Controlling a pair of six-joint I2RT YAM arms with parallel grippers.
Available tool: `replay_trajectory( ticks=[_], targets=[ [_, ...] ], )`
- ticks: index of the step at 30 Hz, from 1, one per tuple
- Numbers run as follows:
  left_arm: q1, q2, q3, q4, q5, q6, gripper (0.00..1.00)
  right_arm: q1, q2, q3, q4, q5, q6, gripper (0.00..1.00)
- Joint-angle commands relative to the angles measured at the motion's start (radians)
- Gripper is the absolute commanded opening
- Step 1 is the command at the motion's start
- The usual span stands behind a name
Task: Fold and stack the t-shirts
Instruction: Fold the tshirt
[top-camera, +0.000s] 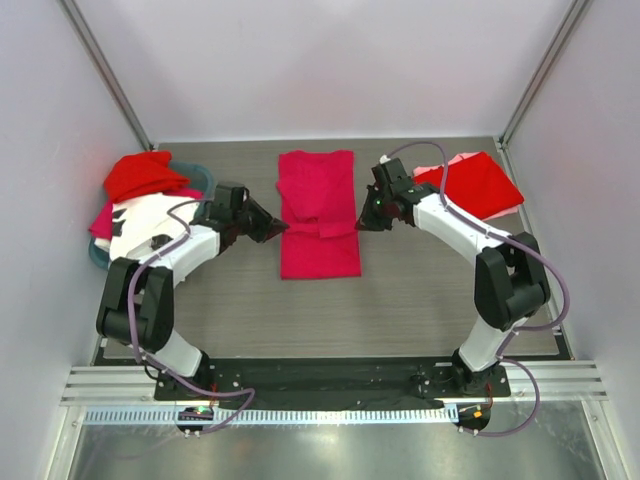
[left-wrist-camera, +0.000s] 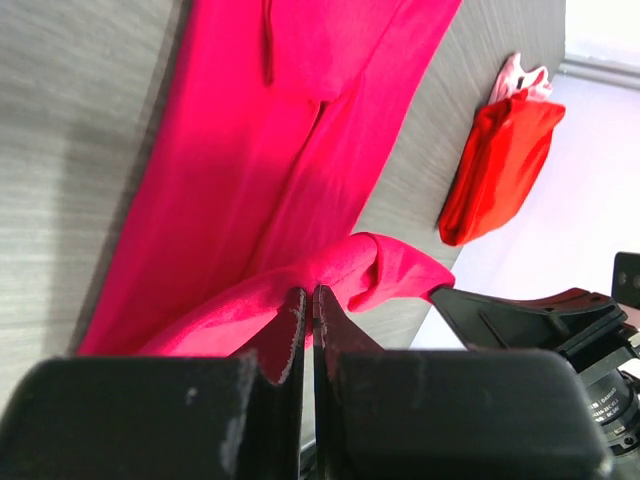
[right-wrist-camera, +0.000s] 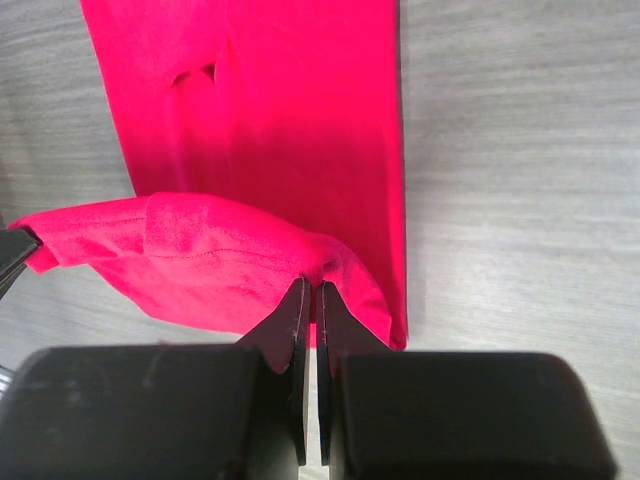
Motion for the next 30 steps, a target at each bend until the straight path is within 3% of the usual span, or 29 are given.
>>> replay_trajectory(
  ticks=[1, 21, 22, 23, 24, 25, 27, 29, 30],
  targets=[
    [0.018, 0.032, 0.048, 0.054, -0.013, 0.002, 0.00, -0.016, 0.042, 0.074, 0.028, -0.024, -0.029, 0.01],
    [0.054, 0.244, 0.138, 0.137, 0.042, -0.013, 0.00, -0.094, 0.248, 0.236, 0.062, -0.099, -0.059, 0.02],
    [0.057, 0.253, 0.138, 0.149, 0.050, -0.015, 0.01, -0.096, 0.254, 0.244, 0.062, -0.102, -0.061, 0.07],
    [0.063, 0.270, 0.140, 0.158, 0.056, -0.015, 0.07, -0.099, 0.266, 0.252, 0.064, -0.101, -0.064, 0.22],
    [0.066, 0.281, 0.146, 0.171, 0.064, -0.012, 0.23, -0.099, 0.270, 0.256, 0.065, -0.101, -0.064, 0.42],
    [0.070, 0.288, 0.153, 0.183, 0.080, -0.002, 0.29, -0.099, 0.270, 0.255, 0.078, -0.096, -0.065, 0.69],
    [0.078, 0.295, 0.187, 0.148, 0.080, 0.021, 0.45, -0.099, 0.251, 0.244, 0.087, -0.101, -0.070, 0.76],
    [0.078, 0.276, 0.200, 0.076, 0.065, 0.079, 0.52, -0.101, 0.228, 0.227, 0.091, -0.107, -0.078, 0.77],
    [0.078, 0.241, 0.190, 0.056, 0.055, 0.099, 0.69, -0.101, 0.196, 0.191, 0.096, -0.107, -0.079, 0.77]
  ],
)
